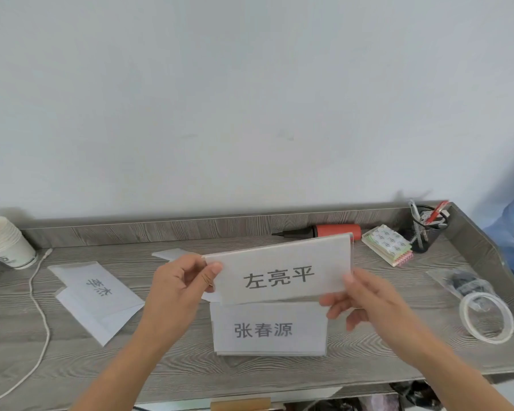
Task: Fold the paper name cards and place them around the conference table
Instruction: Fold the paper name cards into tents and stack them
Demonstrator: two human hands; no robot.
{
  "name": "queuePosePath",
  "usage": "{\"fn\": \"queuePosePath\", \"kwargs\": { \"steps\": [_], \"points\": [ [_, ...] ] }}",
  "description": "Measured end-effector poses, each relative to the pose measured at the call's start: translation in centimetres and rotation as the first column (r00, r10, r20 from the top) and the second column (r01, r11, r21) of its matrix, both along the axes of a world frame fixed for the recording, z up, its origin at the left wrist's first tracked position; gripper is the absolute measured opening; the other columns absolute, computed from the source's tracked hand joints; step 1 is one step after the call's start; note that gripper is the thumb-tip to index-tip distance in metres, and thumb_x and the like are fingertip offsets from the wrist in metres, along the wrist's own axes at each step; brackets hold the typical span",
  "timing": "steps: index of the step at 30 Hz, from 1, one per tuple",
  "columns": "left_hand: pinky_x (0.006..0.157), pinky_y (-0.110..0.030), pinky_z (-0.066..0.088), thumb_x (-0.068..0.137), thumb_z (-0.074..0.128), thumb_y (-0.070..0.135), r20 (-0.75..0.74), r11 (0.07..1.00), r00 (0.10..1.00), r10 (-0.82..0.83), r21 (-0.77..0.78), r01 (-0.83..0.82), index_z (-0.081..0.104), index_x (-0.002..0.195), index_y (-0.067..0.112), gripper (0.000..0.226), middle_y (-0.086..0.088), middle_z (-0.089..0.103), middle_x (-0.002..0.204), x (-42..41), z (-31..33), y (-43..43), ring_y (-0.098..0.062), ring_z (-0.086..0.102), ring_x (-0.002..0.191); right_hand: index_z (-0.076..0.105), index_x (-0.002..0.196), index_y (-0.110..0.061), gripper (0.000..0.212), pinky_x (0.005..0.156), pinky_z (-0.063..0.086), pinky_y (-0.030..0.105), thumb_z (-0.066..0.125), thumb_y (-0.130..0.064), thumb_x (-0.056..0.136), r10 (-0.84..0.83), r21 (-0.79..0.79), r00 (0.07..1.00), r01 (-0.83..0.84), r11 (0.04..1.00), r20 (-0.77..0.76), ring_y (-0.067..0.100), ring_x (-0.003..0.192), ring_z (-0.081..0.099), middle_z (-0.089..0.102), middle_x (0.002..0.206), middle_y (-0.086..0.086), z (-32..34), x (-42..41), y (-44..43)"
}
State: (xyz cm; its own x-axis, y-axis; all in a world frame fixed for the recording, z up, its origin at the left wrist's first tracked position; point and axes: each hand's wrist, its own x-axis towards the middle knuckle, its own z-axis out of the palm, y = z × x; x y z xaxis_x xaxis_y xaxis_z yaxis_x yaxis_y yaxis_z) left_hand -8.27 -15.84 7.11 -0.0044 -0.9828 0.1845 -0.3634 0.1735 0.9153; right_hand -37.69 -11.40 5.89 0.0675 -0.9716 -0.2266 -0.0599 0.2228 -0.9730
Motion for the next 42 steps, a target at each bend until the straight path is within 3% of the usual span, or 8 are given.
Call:
{"fn": "queuePosePath", "kwargs": {
  "steps": [3,6,13,17,23,30,36,42],
  "points": [
    [0.063,-0.031,0.057,0.087,0.065,0.018,0.108,0.997,0.993,-0.051,0.071,0.043,0.057,0.065,0.005,0.027,-0.017,0.064,0.062,0.5,-1.6,0.0,-0.023,0.065,0.060,0.063,0.082,-0.027,0.021,0.055,0.050,0.028,0.051,-0.042,0.092,-0.011,-0.147,0.870,-0.071,0.987,-0.494,0.014,0.062,0.068,0.074,0.073,-0.001,-2.4,0.0,0.8],
    [0.058,-0.033,0.056,0.087,0.065,0.025,0.246,0.992,0.964,-0.096,0.108,0.071,0.050,0.062,0.008,0.034,-0.006,0.056,0.055,1.2,-3.8,0.2,-0.024,0.057,0.055,0.057,0.071,-0.023,0.063,0.063,0.052,0.034,0.024,-0.076,0.078,0.046,-0.084,0.561,-0.204,0.975,-0.827,0.007,0.060,0.063,0.070,0.064,-0.007,-4.8,-0.3,1.5],
    [0.049,-0.018,0.030,0.085,0.061,0.049,0.658,0.998,0.750,-0.065,0.043,0.048,0.044,0.061,0.025,0.038,0.009,0.047,0.051,1.0,-6.4,0.7,-0.004,0.044,0.052,0.053,0.067,-0.023,0.073,0.057,0.037,0.031,0.012,-0.083,0.073,0.166,0.115,0.213,-0.233,0.966,-0.963,0.015,0.071,0.060,0.065,0.069,-0.002,-6.4,0.6,1.4],
    [0.073,-0.033,0.052,0.077,0.071,0.045,0.512,0.988,0.855,0.084,0.067,-0.137,0.058,0.089,0.019,0.032,0.009,0.065,0.088,0.7,-6.4,1.0,-0.015,0.061,0.080,0.056,0.098,-0.034,0.044,0.076,0.050,0.027,0.046,-0.073,0.079,-0.016,-0.028,0.507,-0.016,0.999,-0.862,0.004,0.085,0.060,0.064,0.095,-0.020,-6.4,0.4,1.6],
    [0.111,-0.041,0.035,0.085,0.055,0.056,-0.052,0.845,0.998,0.032,0.535,0.001,0.023,0.149,0.026,0.078,0.009,0.045,0.141,-2.4,-7.7,2.9,-0.015,0.045,0.129,0.017,0.153,-0.031,0.089,0.117,0.025,0.034,0.046,-0.064,0.075,-0.139,0.073,0.968,0.157,0.985,-0.207,0.008,0.143,0.026,0.024,0.158,-0.013,-5.9,3.8,1.0],
    [0.110,-0.042,0.037,0.082,0.060,0.045,-0.118,0.814,0.992,0.043,0.580,0.034,0.033,0.143,0.023,0.070,0.007,0.055,0.134,-2.3,-8.1,3.5,-0.010,0.052,0.122,0.027,0.149,-0.033,0.084,0.118,0.023,0.037,0.045,-0.067,0.075,-0.102,0.144,0.970,0.137,0.980,-0.222,0.007,0.141,0.026,0.028,0.155,-0.016,-5.2,4.5,0.1],
    [0.099,-0.033,0.048,0.097,0.049,0.025,-0.055,0.855,0.998,-0.033,0.516,0.057,0.035,0.139,0.025,0.045,0.010,0.056,0.124,-1.5,-7.8,3.6,-0.006,0.058,0.110,0.069,0.105,-0.022,0.026,0.092,0.046,0.031,0.054,-0.039,0.094,-0.139,-0.230,0.854,0.023,0.973,-0.501,0.009,0.104,0.063,0.071,0.109,-0.009,-0.8,5.2,-7.5],
    [0.084,-0.029,0.055,0.097,0.048,0.032,0.058,0.912,0.992,-0.108,0.404,0.076,0.038,0.137,0.025,0.042,0.013,0.058,0.117,-0.5,-8.0,3.4,-0.005,0.065,0.094,0.065,0.095,-0.001,0.056,0.063,0.047,0.028,0.049,-0.054,0.092,0.446,0.445,0.774,-0.238,0.863,-0.450,0.023,0.068,0.066,0.071,0.085,0.014,-3.0,12.2,-16.0]
  ]
}}
